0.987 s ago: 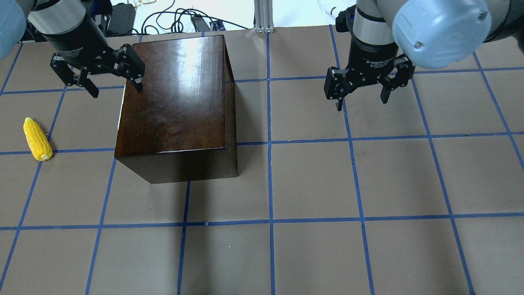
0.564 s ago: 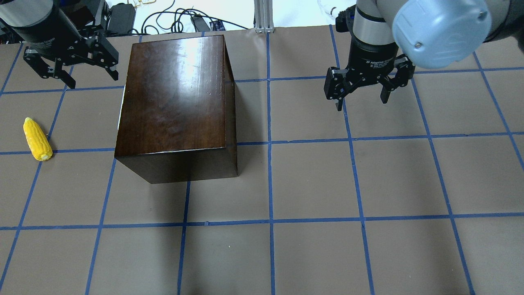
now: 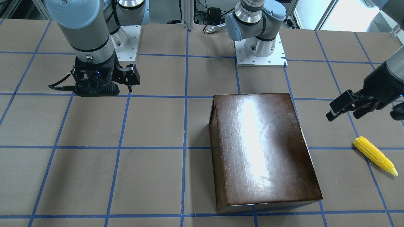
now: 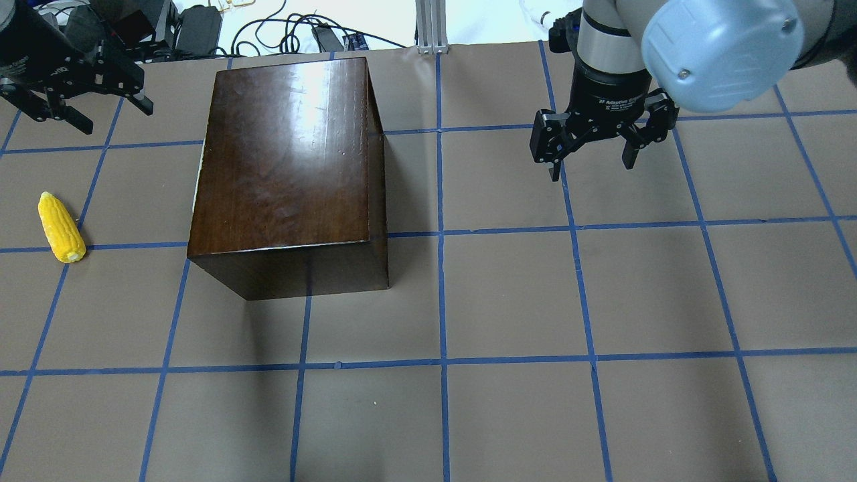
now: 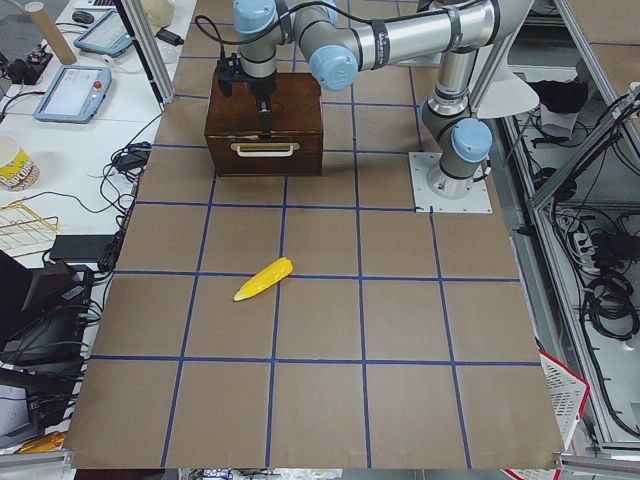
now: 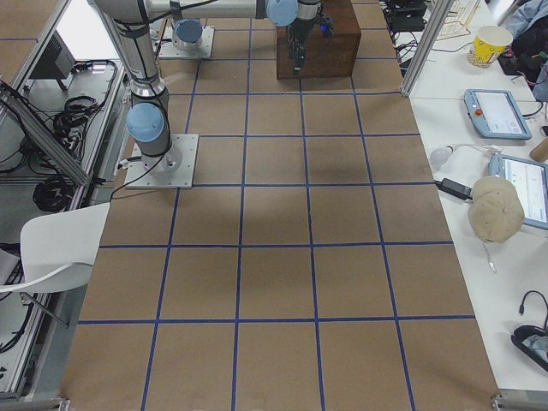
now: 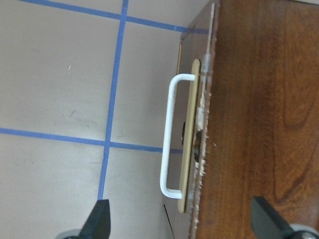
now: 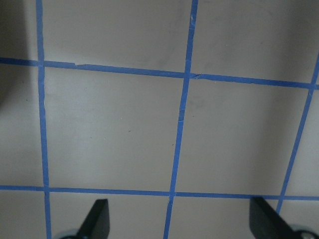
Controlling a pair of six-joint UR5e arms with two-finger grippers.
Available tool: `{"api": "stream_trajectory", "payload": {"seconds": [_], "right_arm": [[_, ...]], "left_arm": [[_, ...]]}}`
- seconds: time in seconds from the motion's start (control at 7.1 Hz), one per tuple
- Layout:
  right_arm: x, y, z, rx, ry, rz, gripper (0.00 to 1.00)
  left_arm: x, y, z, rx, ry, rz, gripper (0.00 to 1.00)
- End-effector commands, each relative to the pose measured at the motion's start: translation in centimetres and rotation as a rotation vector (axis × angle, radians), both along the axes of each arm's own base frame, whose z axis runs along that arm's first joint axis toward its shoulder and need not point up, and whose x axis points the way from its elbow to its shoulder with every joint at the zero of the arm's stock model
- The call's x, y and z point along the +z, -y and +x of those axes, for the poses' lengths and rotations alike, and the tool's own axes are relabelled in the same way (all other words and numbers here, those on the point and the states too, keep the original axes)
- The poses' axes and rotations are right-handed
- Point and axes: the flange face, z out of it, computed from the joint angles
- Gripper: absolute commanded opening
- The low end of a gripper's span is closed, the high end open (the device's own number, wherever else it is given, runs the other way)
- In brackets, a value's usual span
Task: Open drawer and put corn inside
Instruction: 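Move the left gripper down beside the cabinet toward the white drawer handle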
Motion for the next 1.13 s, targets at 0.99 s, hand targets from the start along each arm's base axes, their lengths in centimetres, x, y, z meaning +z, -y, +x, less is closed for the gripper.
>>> {"api": "stream_trajectory", "payload": {"seconds": [0.99], "right_arm": [[0.0, 0.0, 0.0, 0.0, 0.0, 0.0, 1.0]], "left_arm": [[-14.2, 4.4, 4.0, -0.185, -0.133, 0.053, 1.0]]}}
